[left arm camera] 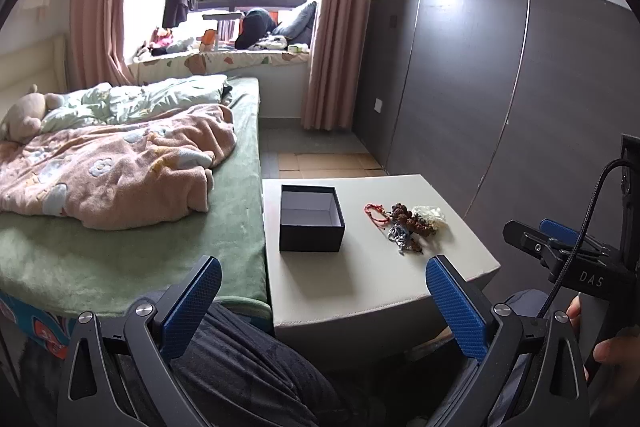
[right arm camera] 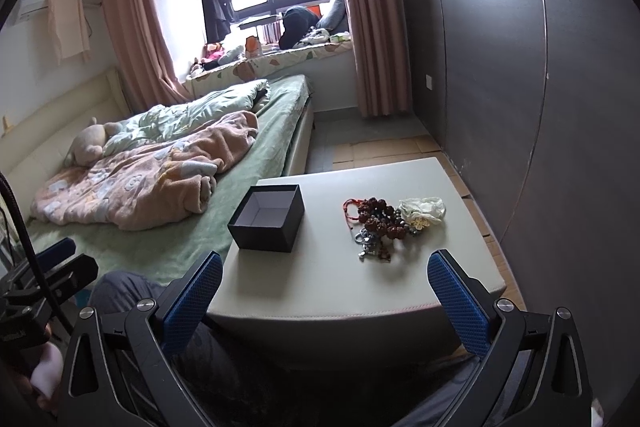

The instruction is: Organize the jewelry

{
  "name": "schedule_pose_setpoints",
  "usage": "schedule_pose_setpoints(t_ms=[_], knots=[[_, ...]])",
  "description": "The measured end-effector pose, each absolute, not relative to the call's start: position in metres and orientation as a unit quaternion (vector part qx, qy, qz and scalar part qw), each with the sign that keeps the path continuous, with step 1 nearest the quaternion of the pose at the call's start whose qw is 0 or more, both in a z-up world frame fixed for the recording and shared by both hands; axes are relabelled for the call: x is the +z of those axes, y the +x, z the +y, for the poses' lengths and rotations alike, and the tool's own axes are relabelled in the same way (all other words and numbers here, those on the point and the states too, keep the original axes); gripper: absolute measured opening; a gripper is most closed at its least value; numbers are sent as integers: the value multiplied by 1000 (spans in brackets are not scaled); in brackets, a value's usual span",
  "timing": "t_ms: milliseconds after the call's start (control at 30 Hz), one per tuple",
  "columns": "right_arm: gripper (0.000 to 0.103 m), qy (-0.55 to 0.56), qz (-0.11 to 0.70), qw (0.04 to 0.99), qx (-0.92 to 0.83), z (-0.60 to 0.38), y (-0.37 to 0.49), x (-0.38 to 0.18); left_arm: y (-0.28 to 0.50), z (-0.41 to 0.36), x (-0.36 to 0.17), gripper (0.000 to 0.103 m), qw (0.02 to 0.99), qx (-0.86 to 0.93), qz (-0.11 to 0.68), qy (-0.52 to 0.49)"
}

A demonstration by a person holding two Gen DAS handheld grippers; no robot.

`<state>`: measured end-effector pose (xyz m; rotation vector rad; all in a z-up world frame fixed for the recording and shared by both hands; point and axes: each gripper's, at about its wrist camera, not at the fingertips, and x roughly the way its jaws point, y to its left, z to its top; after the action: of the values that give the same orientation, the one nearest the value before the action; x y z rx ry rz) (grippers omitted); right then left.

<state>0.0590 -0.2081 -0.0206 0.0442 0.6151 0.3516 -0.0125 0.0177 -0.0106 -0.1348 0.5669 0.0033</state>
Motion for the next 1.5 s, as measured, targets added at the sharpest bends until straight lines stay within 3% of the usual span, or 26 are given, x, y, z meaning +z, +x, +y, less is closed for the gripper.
schedule_pose_setpoints(t_ms=[800, 1500], knots=[[103, 22, 321, 936, 145, -222, 85, -29, 23, 8, -8, 102, 950, -5, 303, -69], [101, 216, 392, 886, 116, -311, 214, -88, 146, -53, -28, 102, 922, -9, 380, -70]])
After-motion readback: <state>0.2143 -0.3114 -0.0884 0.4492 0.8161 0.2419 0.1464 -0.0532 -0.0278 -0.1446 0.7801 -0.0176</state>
